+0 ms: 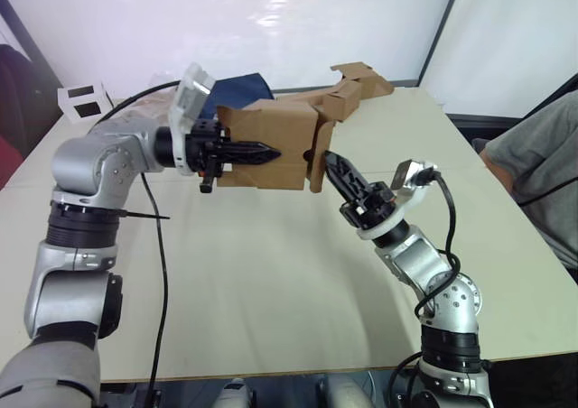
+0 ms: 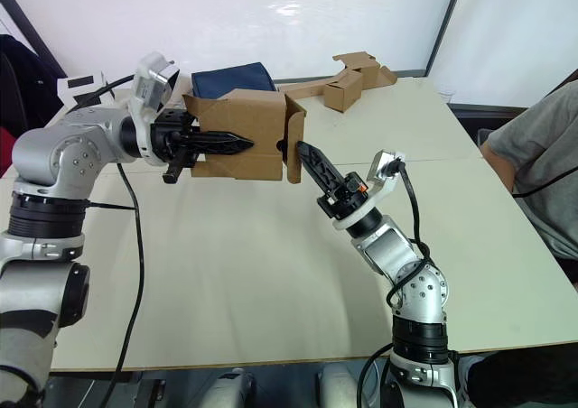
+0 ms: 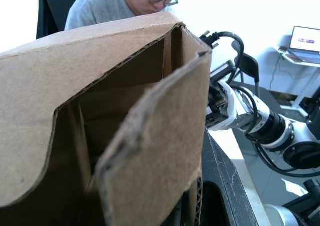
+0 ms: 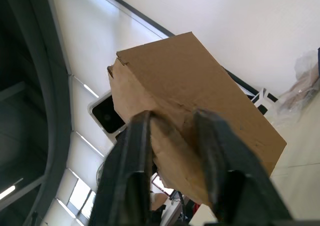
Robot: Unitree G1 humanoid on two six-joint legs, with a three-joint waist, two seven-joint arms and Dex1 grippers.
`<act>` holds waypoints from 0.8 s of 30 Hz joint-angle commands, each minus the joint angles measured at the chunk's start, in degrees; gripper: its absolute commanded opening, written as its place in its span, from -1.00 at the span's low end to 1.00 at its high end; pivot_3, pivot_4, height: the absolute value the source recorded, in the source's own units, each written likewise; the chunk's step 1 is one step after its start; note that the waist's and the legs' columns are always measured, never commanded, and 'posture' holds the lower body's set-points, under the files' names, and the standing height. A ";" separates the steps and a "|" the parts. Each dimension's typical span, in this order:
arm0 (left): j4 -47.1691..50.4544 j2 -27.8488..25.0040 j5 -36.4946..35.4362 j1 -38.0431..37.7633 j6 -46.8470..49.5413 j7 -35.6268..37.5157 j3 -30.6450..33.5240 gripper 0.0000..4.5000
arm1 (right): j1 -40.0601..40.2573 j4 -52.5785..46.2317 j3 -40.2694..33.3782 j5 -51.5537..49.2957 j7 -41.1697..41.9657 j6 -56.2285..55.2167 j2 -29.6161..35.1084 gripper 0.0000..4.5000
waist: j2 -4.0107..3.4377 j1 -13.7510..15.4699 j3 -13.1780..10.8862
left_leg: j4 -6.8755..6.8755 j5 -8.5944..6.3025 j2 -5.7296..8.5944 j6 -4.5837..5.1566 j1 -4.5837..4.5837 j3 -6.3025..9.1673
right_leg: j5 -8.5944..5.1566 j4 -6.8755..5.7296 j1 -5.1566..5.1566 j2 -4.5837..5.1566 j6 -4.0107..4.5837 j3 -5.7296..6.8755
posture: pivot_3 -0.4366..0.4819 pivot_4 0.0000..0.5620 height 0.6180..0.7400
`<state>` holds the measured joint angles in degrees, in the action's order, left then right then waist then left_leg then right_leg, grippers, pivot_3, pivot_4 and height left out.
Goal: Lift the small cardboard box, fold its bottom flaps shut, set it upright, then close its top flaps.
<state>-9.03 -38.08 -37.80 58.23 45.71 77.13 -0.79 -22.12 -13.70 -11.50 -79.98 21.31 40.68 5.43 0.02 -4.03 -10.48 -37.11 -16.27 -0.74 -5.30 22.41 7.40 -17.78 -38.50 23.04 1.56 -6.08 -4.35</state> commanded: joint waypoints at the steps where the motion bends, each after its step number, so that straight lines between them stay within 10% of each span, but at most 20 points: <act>1: 0.62 -0.54 -1.07 0.83 -0.24 0.08 2.16 -1.00 | 0.02 -1.87 0.29 0.12 0.20 -1.02 -0.50 -0.35 | 0.00 -0.04 0.00 | 0.00 0.00 0.00 0.00 0.00 0.00 | 0.00 0.00 0.00 0.00 0.00 0.00 | -0.05 -0.47 1.00; 24: 0.30 1.07 0.05 0.38 -1.48 -0.52 1.13 -1.00 | -0.58 -3.22 3.93 2.59 -0.19 -1.87 -2.46 -0.35 | 0.00 -0.04 0.00 | 0.00 0.00 0.00 0.00 0.00 0.00 | 0.00 -0.01 0.00 0.00 0.00 0.00 | -0.05 -0.47 1.00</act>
<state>-9.12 -37.17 -37.50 58.04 45.48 76.82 -0.81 -22.38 -13.91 -8.78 -76.72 20.97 38.49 3.47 0.02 -4.07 -10.48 -37.11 -16.27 -0.74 -5.31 22.41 7.40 -17.78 -38.51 23.05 1.55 -6.08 -4.35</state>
